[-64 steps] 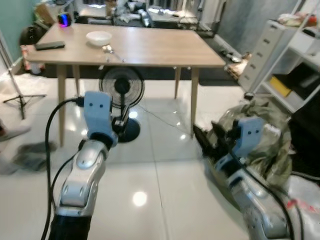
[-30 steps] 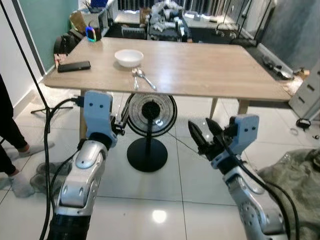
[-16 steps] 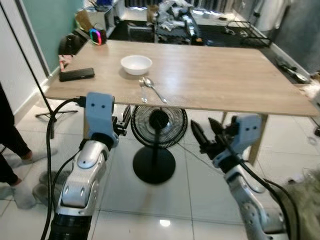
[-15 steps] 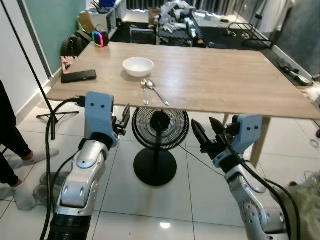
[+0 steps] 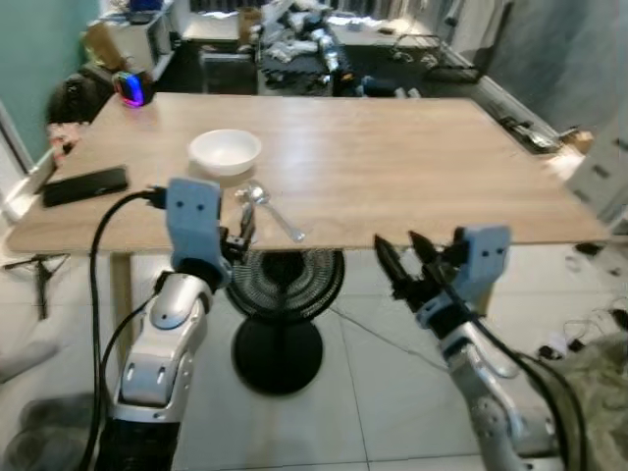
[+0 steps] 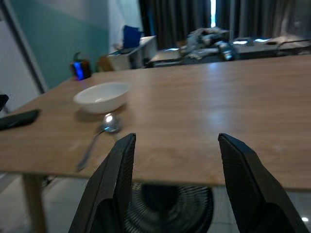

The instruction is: Setting the table

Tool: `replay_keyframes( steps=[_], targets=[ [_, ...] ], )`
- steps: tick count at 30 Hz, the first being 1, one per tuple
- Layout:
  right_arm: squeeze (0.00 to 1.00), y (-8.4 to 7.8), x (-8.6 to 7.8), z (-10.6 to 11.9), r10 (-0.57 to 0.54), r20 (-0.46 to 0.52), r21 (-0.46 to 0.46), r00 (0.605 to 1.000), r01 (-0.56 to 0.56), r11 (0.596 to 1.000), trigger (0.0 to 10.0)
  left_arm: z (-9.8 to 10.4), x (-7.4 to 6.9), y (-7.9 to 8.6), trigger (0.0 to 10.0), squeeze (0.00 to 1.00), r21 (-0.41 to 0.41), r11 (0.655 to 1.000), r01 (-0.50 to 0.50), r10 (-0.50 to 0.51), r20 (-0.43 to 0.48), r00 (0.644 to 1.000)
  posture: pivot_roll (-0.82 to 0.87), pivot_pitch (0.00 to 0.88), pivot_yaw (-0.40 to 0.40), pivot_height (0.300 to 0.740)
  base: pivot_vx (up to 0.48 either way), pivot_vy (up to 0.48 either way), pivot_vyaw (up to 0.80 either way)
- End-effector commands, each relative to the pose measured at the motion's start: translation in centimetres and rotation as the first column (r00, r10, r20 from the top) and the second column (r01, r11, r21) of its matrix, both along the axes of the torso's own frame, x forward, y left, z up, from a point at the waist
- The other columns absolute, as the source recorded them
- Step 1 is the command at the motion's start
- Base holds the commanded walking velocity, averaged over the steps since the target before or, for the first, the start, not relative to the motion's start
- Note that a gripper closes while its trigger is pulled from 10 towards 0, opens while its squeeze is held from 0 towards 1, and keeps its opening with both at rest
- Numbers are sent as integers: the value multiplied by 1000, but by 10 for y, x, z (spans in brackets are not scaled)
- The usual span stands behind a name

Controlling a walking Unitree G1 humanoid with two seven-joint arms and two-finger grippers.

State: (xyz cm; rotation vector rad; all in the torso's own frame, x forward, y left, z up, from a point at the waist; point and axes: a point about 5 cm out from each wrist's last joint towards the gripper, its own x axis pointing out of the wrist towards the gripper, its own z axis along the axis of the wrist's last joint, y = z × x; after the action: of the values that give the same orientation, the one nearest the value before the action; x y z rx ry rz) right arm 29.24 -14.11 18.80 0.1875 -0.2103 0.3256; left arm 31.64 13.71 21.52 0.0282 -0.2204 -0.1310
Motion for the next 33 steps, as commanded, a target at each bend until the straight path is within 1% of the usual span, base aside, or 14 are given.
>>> replay_keyframes(
  steps=[1, 7, 13, 19, 23, 27, 28, 29, 31, 33],
  targets=[
    [0, 4, 0, -3, 8, -13, -7, 1000, -8, 1000, 10000, -5, 0, 6, 10000, 0, 6, 1000, -22, 22, -22, 1000, -30, 0, 33, 740, 480, 0, 0],
    [0, 5, 0, -2, 15, -8, -6, 1000, -15, 1000, 10000, -5, 0, 6, 10000, 0, 7, 1000, -22, 22, -22, 1000, -30, 0, 35, 740, 480, 0, 0],
    [0, 8, -1, -2, 48, -8, -11, 999, -49, 999, 10000, -5, 0, 6, 10000, 0, 10, 1000, -22, 22, -22, 1000, -29, 0, 35, 740, 480, 0, 0],
    [0, 11, -2, -3, 70, -12, -28, 997, -70, 997, 10000, -8, -3, 7, 10000, 0, 24, 999, -23, 24, -29, 999, -26, 0, 34, 740, 433, 0, 0],
    [0, 19, -6, -5, 103, -28, -15, 994, -103, 995, 10000, -20, -13, 17, 10000, 0, 58, 998, -35, 39, -72, 997, -13, 0, 28, 740, 0, 0, 0],
    [0, 27, -9, -9, 126, -45, -8, 991, -126, 992, 10000, -28, -17, 25, 10000, 0, 57, 997, -49, 55, -110, 992, -4, 0, 26, 740, 0, 0, 0],
    [0, 27, -9, -9, 126, -45, -8, 991, -126, 992, 10000, -28, -17, 25, 10000, 0, 57, 997, -49, 55, -110, 992, -4, 0, 26, 740, 0, 0, 0],
    [0, 34, -11, -12, 144, -59, 1, 988, -144, 990, 10000, -32, -18, 28, 10000, 0, 70, 997, -42, 52, -141, 989, 3, 0, 24, 740, 0, 0, 0],
    [0, 42, -13, -15, 166, -77, -2, 983, -166, 986, 10000, -38, -19, 29, 10000, 0, 111, 994, -24, 43, -179, 983, 9, 0, 22, 740, 0, 0, 0],
    [0, 47, -15, -17, 184, -87, -1, 979, -184, 983, 10000, -40, -19, 30, 10000, 0, 126, 992, -11, 36, -196, 980, 14, 0, 21, 740, 0, 0, 0]
  ],
)
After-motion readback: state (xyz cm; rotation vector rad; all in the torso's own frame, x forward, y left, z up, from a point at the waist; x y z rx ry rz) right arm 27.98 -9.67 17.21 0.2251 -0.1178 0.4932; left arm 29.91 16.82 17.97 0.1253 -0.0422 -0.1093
